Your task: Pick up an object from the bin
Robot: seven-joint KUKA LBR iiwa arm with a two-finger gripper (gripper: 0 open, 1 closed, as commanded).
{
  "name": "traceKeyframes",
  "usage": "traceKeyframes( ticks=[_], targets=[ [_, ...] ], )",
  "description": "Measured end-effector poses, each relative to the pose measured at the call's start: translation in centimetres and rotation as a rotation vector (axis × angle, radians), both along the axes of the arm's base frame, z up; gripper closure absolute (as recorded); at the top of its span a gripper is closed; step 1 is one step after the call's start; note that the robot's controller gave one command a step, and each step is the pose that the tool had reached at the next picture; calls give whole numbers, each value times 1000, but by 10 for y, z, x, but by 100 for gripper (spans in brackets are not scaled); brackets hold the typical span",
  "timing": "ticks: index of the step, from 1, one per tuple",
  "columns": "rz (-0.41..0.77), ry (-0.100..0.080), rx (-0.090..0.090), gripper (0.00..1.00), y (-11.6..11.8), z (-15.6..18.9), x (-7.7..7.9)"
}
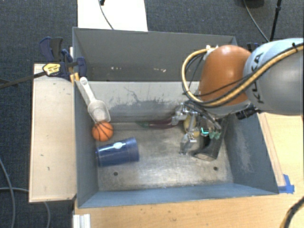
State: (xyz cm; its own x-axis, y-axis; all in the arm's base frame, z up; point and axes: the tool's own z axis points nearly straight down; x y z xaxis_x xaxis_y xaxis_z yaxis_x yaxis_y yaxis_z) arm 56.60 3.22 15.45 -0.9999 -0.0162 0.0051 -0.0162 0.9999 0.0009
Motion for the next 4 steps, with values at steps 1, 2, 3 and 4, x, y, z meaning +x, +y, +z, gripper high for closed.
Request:
traceKeyframes(
  ticks=[1,2,3,4],
  targets=[
    [-1,-8,0,0,0,5,2],
    [-12,-15,0,0,31,-49,17],
    [158,-2,0,0,63,-78,21],
    [174,-3,4,0,58,-81,24]
  ],
)
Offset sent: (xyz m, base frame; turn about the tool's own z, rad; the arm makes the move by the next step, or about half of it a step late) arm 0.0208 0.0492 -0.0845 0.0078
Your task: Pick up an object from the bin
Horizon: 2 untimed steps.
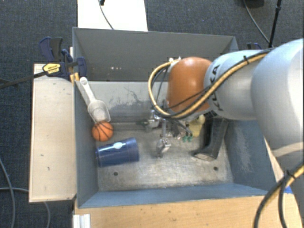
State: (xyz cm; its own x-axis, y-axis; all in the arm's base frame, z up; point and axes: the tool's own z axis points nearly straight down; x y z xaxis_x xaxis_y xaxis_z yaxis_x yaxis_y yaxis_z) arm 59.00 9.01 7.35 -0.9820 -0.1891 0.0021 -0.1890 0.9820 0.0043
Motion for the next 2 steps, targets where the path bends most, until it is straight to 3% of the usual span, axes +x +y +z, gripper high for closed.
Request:
traceKeyframes(
  ticks=[2],
  targets=[
    [-30,2,-1,0,-10,1,-1]
  ],
)
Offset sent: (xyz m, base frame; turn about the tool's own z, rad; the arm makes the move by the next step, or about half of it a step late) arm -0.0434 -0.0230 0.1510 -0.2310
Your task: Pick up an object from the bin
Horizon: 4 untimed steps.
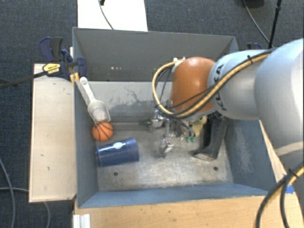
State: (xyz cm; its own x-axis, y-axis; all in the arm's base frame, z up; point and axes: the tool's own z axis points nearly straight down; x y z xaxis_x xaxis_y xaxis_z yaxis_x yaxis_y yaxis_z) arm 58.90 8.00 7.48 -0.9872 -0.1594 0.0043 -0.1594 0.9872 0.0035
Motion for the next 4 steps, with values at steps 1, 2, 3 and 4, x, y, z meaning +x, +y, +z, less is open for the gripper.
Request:
traceKeyframes(
  ticks=[1,2,3,4],
  targets=[
    [129,-3,-2,0,9,60,-15],
    [154,-24,0,0,31,68,-5],
    [262,-7,-3,0,80,36,-11],
    [342,-6,-16,0,93,12,-18]
  ],
)
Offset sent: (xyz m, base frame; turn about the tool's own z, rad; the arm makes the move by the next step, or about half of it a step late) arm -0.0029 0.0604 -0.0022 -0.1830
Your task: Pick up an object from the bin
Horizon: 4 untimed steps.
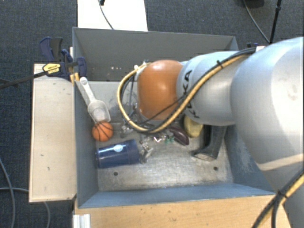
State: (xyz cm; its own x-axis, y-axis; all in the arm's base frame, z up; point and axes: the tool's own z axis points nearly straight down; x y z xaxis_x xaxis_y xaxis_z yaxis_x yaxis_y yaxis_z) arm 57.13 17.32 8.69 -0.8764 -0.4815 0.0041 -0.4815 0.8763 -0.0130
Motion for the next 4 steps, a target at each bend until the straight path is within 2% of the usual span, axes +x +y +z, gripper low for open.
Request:
traceKeyframes(
  ticks=[1,2,3,4],
  targets=[
    [-5,4,-28,100,10,-12,-14],
    [-6,5,-28,100,10,-12,-14],
    [-4,7,-17,100,7,-13,-13],
    [-75,1,3,100,3,5,-60]
  ],
)
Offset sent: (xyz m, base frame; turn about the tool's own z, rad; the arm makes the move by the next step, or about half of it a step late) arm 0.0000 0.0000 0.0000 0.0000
